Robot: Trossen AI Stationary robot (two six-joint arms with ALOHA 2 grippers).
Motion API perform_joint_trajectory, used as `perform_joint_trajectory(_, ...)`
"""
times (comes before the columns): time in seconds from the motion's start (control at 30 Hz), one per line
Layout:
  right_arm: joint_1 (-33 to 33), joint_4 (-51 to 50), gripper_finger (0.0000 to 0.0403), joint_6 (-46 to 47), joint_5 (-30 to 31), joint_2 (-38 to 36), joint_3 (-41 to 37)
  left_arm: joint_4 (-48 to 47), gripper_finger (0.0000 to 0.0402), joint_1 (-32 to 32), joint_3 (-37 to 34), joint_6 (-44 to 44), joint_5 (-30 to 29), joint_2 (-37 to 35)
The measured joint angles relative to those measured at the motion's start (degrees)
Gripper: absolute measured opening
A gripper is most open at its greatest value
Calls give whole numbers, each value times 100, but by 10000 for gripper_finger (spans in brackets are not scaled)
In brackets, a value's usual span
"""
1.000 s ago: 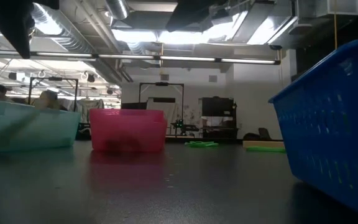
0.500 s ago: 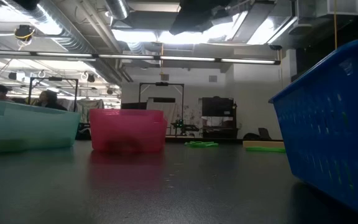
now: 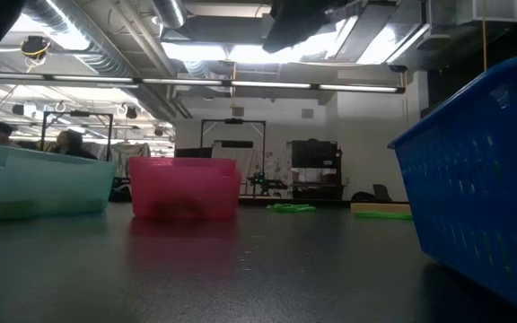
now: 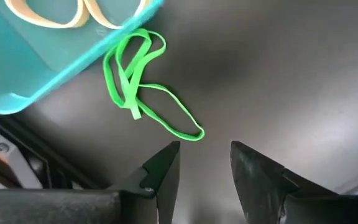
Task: Sort rubber bands into baskets
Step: Put the green rubber band into the blue bin
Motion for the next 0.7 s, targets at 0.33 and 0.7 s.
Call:
perform_joint_trajectory(0.33, 362, 0, 182, 0, 7, 0, 0, 181, 138, -26, 0, 136, -9, 965)
perform_joint_trajectory(0.7, 689, 12, 182, 9, 22, 0, 2, 444, 138, -107, -2, 95, -10, 1395)
